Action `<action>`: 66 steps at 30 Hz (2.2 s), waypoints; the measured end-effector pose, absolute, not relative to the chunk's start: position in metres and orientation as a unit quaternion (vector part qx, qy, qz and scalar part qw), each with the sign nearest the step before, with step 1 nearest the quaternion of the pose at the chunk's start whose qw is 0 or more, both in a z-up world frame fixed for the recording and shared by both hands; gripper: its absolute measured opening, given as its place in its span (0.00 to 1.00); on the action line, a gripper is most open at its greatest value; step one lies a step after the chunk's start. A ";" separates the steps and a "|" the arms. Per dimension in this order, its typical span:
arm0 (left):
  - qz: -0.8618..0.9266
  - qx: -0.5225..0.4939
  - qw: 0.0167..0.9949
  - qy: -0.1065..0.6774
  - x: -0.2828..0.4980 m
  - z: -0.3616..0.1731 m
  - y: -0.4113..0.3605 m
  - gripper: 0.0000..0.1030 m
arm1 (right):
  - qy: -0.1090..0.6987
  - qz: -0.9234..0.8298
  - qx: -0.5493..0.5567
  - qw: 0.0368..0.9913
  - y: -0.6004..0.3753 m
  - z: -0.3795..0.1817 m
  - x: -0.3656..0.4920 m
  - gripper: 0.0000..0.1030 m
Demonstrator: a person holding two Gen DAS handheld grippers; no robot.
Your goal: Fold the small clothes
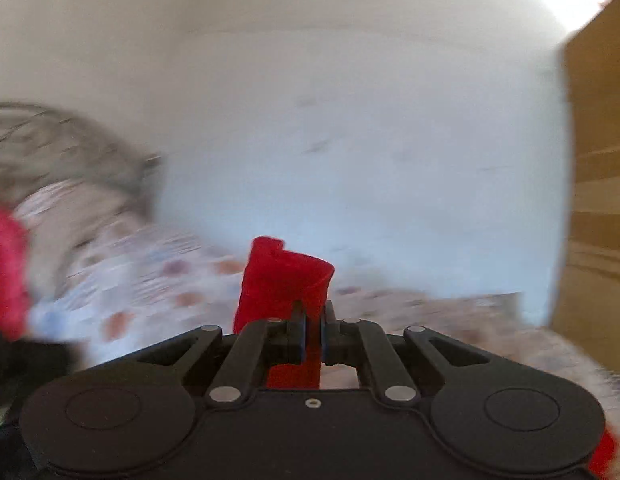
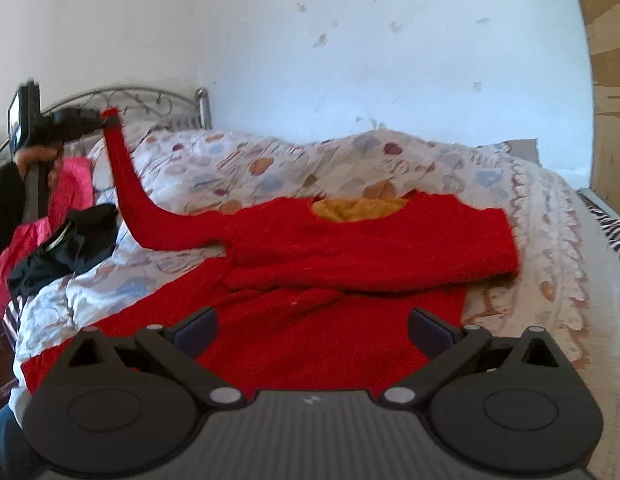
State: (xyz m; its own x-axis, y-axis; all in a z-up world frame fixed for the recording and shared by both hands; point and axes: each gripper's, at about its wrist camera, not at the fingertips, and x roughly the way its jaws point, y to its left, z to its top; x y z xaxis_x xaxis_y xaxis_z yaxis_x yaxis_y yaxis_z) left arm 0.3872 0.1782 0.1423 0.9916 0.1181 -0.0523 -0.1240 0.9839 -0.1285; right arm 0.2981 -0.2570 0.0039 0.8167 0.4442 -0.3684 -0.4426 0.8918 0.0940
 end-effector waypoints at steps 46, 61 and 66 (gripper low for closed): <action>-0.055 -0.027 0.961 0.268 0.313 -0.020 0.065 0.99 | 0.224 0.127 0.036 0.966 -0.301 -0.043 0.243 1.00; -0.002 -0.110 0.958 0.264 0.450 -0.020 0.186 0.83 | 0.252 0.145 0.003 0.957 -0.214 -0.014 0.371 1.00; -0.035 -0.137 0.936 0.322 0.486 -0.036 0.190 0.17 | 0.279 0.108 -0.010 0.954 -0.198 -0.031 0.402 1.00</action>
